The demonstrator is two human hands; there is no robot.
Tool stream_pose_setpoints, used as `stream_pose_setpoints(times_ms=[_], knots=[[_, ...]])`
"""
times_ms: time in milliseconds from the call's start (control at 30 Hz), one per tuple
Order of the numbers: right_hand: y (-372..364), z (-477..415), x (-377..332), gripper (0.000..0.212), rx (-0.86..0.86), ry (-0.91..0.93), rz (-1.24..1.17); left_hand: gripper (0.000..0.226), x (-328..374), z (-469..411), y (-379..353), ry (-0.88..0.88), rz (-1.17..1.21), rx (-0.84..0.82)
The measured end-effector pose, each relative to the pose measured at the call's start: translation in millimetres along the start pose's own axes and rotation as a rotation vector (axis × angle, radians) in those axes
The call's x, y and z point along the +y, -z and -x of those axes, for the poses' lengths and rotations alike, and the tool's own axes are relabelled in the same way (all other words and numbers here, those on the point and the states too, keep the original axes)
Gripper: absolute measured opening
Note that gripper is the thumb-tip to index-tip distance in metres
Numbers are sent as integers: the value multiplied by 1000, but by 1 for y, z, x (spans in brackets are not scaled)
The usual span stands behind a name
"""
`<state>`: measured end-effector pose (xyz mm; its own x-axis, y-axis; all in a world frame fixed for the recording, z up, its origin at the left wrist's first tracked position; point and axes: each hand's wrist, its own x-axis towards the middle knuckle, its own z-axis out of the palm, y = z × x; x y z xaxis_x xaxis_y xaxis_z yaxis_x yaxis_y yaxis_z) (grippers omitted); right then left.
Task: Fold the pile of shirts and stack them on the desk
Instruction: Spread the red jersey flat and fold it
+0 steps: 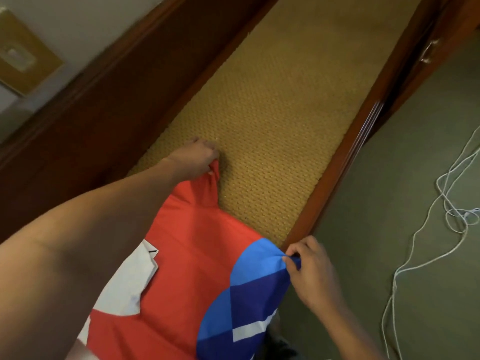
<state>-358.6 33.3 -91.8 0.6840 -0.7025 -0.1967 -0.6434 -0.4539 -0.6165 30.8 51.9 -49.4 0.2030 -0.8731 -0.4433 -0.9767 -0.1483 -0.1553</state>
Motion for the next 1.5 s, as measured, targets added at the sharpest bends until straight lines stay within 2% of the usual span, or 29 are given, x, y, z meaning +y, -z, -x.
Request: stream_pose_setpoints(times_ms=[100,233,367,533,633,733,900,1033,1133,1200,1300,1367,1500], knots=[[1,1,-1,23,26,70,27,27,-13,9,-2,-68,34,10],[6,5,-8,24,32,133,40,35,-18,37,10,-82,104,33],[10,15,-23,22,38,141,47,22,-21,84,27,-40,234,155],[6,36,-44,18,48,145,79,21,-26,156,35,-37,333,296],[-2,55,-56,17,70,172,101,23,-28,201,34,-9,319,360],[-14,75,-66,28,85,183,112,28,-27,244,27,39,289,399],[-34,110,-80,15,98,270,171,30,-20,309,-1,43,180,489],[-54,140,-83,17,74,209,149,35,-9,351,-51,107,103,502],[-74,159,-86,20,-6,136,162,37,9,373,-98,109,144,477],[-87,168,-89,20,-110,127,227,35,21,381,-128,104,207,390],[-98,178,-90,24,-222,86,335,43,35,386,-167,210,399,220],[-102,186,-86,23,-158,25,299,47,42,388,-184,282,509,229],[-110,196,-73,28,6,-32,258,62,55,381,-195,340,578,323]])
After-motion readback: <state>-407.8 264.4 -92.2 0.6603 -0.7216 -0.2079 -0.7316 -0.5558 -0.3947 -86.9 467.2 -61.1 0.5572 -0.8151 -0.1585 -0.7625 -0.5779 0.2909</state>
